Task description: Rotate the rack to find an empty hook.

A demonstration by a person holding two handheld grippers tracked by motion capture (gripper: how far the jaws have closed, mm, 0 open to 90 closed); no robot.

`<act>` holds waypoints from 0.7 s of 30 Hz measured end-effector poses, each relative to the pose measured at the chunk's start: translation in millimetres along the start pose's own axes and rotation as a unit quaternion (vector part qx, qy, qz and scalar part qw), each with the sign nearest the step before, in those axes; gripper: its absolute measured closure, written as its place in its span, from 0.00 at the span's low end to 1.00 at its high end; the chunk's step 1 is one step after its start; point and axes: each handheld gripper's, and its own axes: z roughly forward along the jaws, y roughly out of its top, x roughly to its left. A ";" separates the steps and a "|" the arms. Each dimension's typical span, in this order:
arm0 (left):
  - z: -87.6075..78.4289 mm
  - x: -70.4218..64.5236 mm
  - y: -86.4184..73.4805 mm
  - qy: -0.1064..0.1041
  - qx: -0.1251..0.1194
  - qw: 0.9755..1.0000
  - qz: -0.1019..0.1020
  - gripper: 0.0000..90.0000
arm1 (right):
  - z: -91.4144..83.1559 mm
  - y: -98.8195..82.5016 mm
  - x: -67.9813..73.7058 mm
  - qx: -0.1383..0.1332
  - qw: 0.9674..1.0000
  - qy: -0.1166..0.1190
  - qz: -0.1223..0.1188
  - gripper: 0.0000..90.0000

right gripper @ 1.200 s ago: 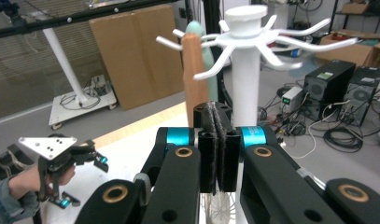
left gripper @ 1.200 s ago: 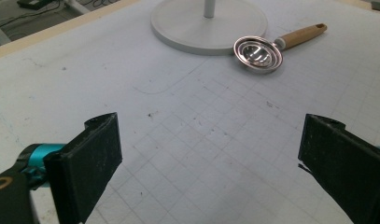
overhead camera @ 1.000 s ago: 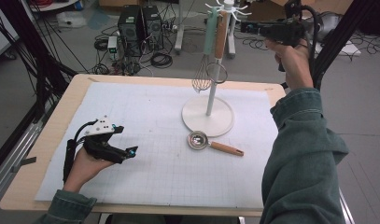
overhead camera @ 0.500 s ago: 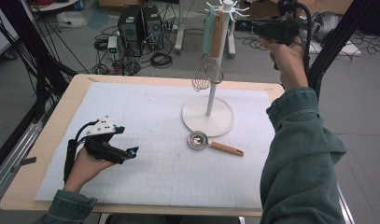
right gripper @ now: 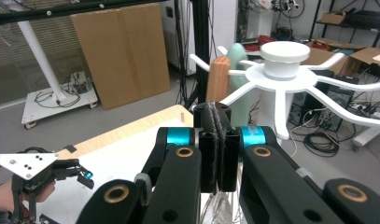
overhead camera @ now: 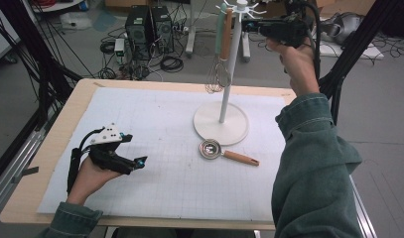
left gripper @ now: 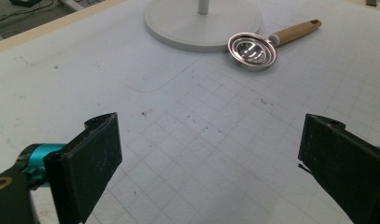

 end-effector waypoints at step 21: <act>-3.8 1.8 0.4 -0.001 -0.007 1.000 -0.005 0.07 | 4.7 0.7 12.9 0.002 0.999 -0.036 -0.007 1.00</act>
